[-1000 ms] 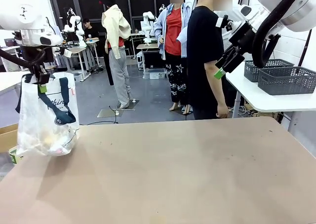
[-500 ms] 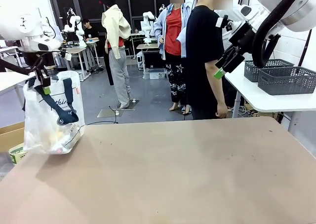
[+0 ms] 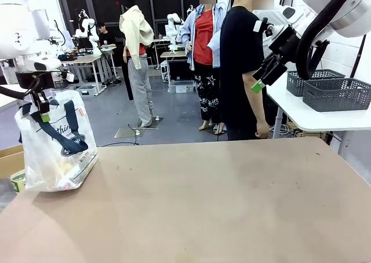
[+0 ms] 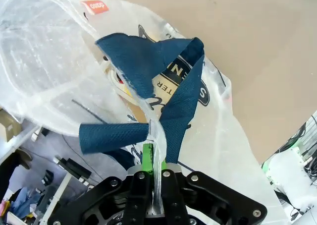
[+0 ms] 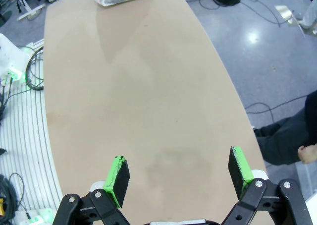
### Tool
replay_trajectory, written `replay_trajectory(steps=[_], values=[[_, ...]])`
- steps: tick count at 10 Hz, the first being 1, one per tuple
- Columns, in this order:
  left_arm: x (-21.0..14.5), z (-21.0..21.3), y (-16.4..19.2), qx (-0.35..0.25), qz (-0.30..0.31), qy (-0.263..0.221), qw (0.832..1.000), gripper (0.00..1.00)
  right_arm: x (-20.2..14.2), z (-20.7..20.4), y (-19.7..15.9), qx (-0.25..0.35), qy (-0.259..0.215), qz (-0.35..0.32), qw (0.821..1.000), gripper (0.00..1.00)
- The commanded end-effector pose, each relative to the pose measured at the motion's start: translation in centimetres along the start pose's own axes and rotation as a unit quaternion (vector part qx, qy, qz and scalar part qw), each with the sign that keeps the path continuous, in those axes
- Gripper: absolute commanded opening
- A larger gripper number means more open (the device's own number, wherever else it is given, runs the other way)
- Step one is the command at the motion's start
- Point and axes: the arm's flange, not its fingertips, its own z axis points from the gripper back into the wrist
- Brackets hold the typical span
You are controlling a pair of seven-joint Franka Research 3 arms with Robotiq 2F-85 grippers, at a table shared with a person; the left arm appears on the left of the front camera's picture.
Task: Transfer purchased items from the store into the shopping bag.
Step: Move the Reusable shopping bag to the right side of the table.
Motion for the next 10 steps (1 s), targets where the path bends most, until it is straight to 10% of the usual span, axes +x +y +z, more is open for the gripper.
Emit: replay_trajectory(steps=[1, 7, 10], values=[[-1.1, -0.8, -0.2, -0.011, -0.004, -0.016, 1.0, 0.0, -0.1, 0.1, 0.0, 0.0, 0.001, 0.003, 1.0, 1.0], [-0.3, -0.5, 0.0, -0.006, 0.003, 0.001, 1.0, 0.0, -0.1, 0.1, 0.0, 0.0, 0.001, 0.003, 1.0, 1.0], [-0.2, -0.6, -0.2, -0.012, 0.008, 0.005, 1.0, 0.57, -0.1, 0.1, 0.0, 0.0, 0.001, 0.003, 1.0, 1.0]])
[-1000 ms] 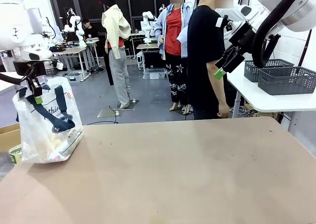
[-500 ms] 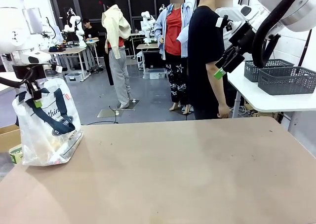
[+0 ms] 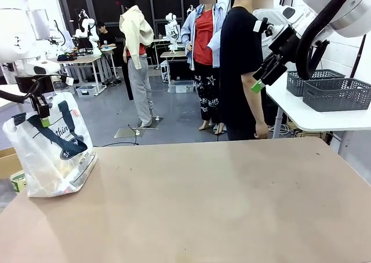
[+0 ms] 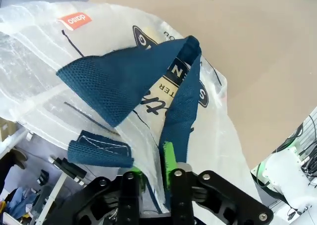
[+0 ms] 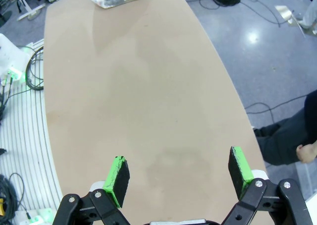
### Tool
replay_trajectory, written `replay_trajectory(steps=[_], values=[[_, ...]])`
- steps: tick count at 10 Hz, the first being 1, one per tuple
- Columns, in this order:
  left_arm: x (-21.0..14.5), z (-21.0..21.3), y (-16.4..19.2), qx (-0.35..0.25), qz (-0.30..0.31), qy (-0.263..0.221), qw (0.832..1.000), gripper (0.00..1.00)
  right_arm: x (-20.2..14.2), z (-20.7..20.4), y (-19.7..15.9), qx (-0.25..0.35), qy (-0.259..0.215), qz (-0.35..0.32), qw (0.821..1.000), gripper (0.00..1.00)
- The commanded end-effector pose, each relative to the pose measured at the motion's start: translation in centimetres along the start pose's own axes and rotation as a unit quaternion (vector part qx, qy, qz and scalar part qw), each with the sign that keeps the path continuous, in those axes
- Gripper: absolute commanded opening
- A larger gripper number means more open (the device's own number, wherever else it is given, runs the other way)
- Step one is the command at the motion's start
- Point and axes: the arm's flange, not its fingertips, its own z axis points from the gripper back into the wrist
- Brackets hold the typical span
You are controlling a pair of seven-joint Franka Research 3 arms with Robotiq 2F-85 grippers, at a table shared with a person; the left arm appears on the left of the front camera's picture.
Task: Transfer purchased items from the store into the shopping bag.
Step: Move the Reusable shopping bag to the right side of the table.
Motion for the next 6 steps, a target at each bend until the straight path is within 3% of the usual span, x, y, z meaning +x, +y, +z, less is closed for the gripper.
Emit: replay_trajectory(steps=[1, 2, 6], values=[[0.1, 0.2, -0.1, -0.002, 0.007, 0.002, 1.0, 0.77, -0.1, 0.1, 0.0, 0.0, 0.001, 0.003, 1.0, 1.0], [0.2, 0.4, -0.1, -0.001, 0.008, 0.002, 1.0, 0.96, -0.1, 0.1, 0.0, 0.0, 0.001, 0.003, 1.0, 1.0], [0.6, 2.4, -0.2, 0.011, 0.013, -0.004, 1.0, 1.0, -0.1, 0.1, 0.0, 0.0, 0.001, 0.003, 1.0, 1.0]])
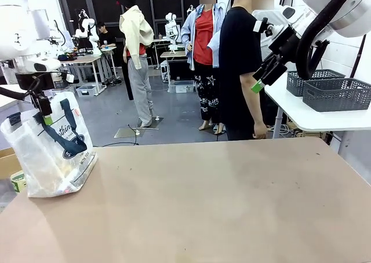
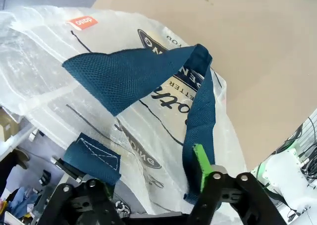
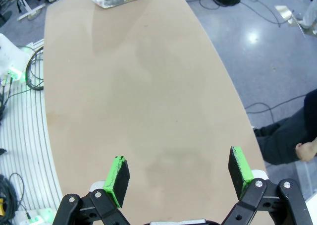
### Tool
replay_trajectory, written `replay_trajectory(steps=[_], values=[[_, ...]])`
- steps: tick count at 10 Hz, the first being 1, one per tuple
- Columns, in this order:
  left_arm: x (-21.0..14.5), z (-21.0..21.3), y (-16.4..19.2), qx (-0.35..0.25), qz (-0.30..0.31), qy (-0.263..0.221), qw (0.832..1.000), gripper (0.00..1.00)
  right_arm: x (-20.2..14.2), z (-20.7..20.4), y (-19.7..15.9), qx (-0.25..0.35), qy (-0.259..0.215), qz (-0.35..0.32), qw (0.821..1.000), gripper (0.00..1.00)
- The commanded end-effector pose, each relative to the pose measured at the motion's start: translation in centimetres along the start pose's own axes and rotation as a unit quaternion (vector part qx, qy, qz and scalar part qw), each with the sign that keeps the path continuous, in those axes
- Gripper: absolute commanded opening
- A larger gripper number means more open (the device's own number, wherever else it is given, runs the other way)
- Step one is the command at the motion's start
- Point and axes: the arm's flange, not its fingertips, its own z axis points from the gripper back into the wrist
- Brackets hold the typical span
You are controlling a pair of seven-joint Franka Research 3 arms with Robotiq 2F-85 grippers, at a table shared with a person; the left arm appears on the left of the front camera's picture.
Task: Transfer purchased items from the store into the shopping bag.
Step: Move the Reusable shopping bag to the right side of the table.
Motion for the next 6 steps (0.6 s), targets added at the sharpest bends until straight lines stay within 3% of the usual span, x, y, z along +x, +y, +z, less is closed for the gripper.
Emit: replay_trajectory(steps=[1, 6], values=[[0.2, 1.7, -0.1, 0.008, 0.012, -0.002, 1.0, 1.0, -0.1, 0.1, 0.0, 0.0, 0.001, 0.003, 1.0, 1.0], [0.4, 5.2, -1.5, 0.012, 0.013, -0.012, 1.0, 1.0, -0.1, 0.1, 0.0, 0.0, 0.001, 0.003, 1.0, 1.0]])
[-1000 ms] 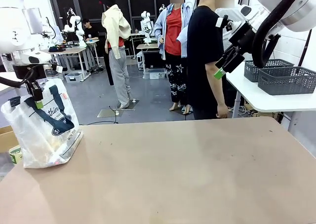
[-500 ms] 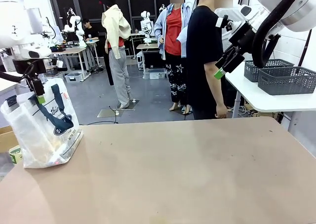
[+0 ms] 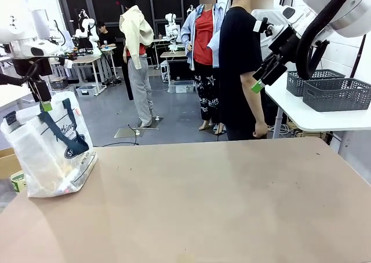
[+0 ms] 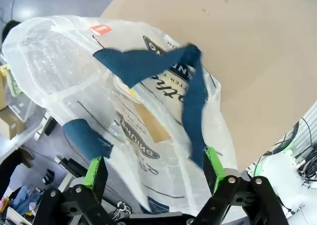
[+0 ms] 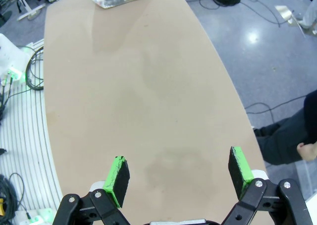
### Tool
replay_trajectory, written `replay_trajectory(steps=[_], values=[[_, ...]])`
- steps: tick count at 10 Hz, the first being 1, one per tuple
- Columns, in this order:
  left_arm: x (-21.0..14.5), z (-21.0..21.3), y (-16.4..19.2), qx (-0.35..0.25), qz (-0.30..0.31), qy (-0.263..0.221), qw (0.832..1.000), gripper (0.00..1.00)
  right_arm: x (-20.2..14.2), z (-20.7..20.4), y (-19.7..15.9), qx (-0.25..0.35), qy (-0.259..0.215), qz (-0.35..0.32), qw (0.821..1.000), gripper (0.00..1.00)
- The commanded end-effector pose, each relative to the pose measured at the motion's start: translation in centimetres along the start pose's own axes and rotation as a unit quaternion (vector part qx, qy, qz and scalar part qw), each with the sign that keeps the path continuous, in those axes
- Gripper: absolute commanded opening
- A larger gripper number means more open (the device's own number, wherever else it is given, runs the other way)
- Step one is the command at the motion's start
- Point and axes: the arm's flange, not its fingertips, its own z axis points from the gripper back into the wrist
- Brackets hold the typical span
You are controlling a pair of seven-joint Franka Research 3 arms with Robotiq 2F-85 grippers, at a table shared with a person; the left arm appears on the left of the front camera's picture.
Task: Transfer purchased items from the store into the shopping bag.
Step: Move the Reusable shopping bag to the right side of the table.
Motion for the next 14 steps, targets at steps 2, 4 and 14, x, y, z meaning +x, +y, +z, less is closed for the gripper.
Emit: replay_trajectory(steps=[2, 4, 14], values=[[0.0, 1.8, -1.6, 0.004, 0.008, 0.0, 1.0, 1.0, -0.1, 0.1, 0.0, 0.0, 0.001, 0.003, 1.0, 1.0], [0.0, 2.6, -2.1, 0.004, 0.009, 0.001, 1.0, 1.0, -0.1, 0.1, 0.0, 0.0, 0.001, 0.003, 1.0, 1.0], [0.1, 3.4, -2.0, 0.009, 0.004, -0.009, 1.0, 1.0, -0.1, 0.1, 0.0, 0.0, 0.001, 0.003, 1.0, 1.0]])
